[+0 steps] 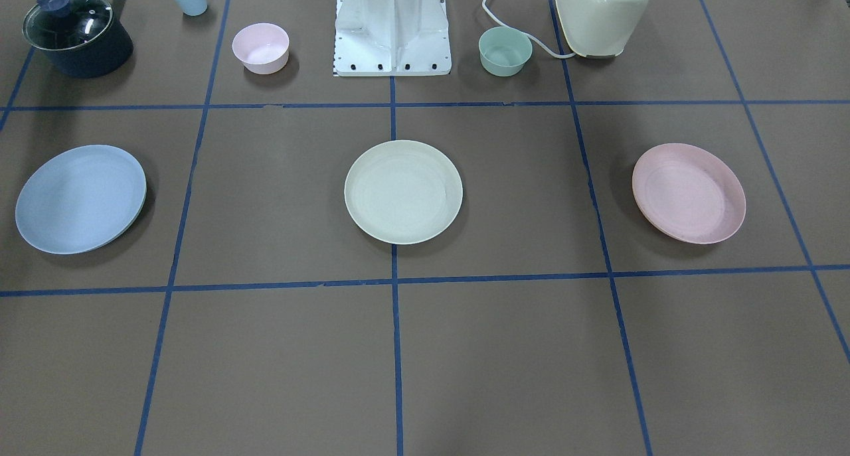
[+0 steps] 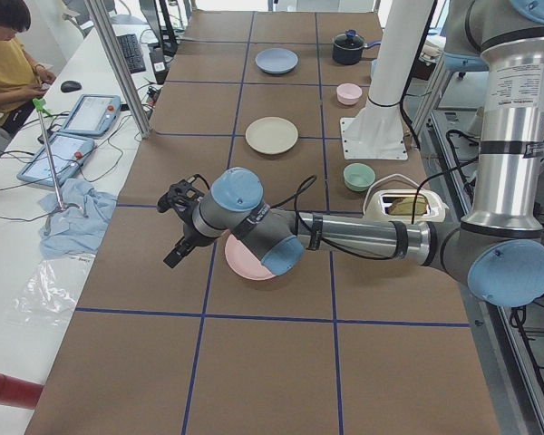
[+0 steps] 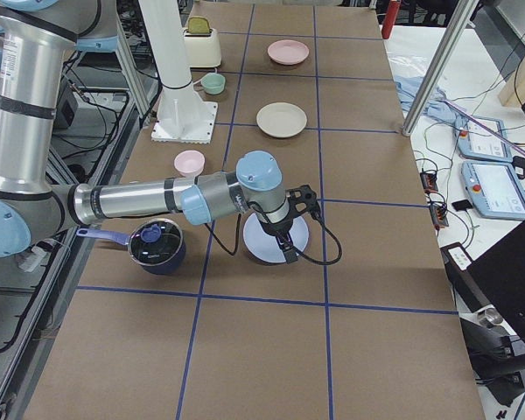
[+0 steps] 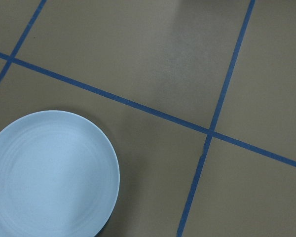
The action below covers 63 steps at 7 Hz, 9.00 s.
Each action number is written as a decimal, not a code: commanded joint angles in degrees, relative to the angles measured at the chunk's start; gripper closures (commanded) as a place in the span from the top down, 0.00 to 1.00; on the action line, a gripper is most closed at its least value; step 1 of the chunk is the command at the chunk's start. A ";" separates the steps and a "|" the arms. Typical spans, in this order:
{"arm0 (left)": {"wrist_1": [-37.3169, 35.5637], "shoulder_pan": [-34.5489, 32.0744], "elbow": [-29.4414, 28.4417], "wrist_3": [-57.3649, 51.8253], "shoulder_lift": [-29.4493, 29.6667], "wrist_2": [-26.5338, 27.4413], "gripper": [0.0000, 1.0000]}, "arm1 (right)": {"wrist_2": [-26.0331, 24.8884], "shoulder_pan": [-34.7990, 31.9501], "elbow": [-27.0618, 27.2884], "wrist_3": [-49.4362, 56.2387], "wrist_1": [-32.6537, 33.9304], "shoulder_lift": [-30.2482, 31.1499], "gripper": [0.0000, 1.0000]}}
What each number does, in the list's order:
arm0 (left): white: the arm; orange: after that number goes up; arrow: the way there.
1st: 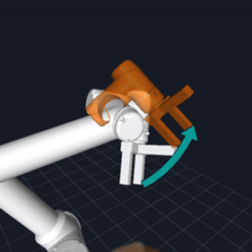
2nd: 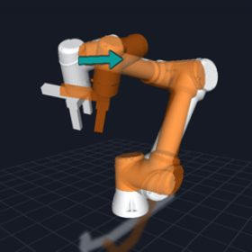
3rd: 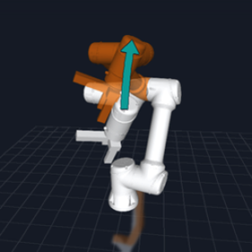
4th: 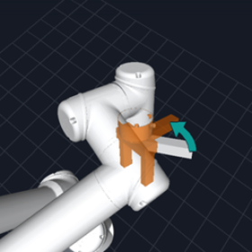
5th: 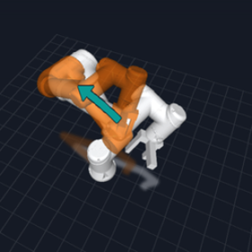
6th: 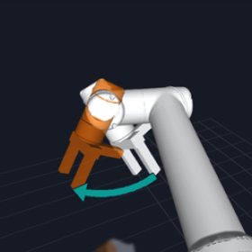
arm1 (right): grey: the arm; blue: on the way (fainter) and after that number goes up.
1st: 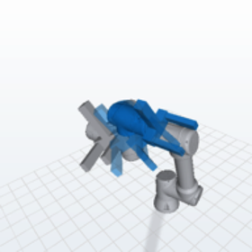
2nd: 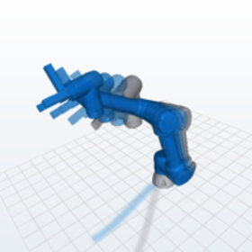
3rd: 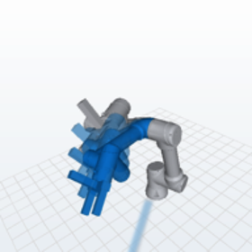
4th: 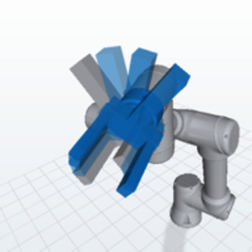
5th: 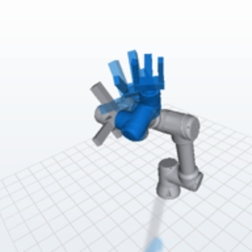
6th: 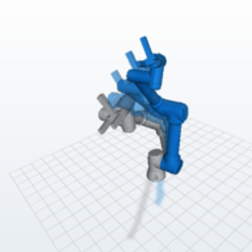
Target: Stack three plates with pink and blue
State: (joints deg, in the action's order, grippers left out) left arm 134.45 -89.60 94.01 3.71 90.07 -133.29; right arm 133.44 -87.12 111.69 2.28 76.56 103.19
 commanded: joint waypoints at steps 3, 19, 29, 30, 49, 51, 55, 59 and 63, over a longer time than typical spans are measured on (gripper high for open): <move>23.36 20.64 -0.50 27.50 -10.50 9.62 1.00 | 0.42 6.68 -0.33 -21.84 -12.54 0.34 1.00; 25.65 40.03 2.02 41.90 -9.93 25.71 0.00 | 0.42 6.79 -0.42 -21.62 -13.01 0.52 1.00; -18.17 65.15 10.88 72.30 22.50 43.18 0.00 | 0.42 6.79 -1.38 -21.70 -14.16 1.14 1.00; -18.17 65.86 8.23 73.18 24.78 44.16 0.00 | 0.42 6.79 -1.38 -21.70 -14.16 1.14 1.00; -28.37 61.04 26.40 56.23 16.01 37.31 1.00 | -23.49 35.44 -21.25 -54.22 -54.76 5.62 0.00; -28.28 61.04 26.40 56.23 15.92 37.31 1.00 | -20.44 34.39 -14.87 -55.88 -51.98 5.19 0.00; -28.19 60.95 26.40 56.14 15.92 37.22 1.00 | -19.07 36.54 2.39 -70.69 -21.92 -11.81 0.00; -29.42 51.69 27.19 43.39 15.75 29.54 1.00 | -44.38 60.98 0.03 -87.68 4.52 -38.02 0.00; -29.51 48.12 27.10 39.53 13.29 26.76 1.00 | -48.71 65.85 -3.39 -88.59 4.74 -40.68 0.30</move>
State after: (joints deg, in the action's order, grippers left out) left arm 104.96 -41.24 121.08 43.34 103.57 -106.36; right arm 85.09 -21.74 109.87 -86.15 81.16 64.14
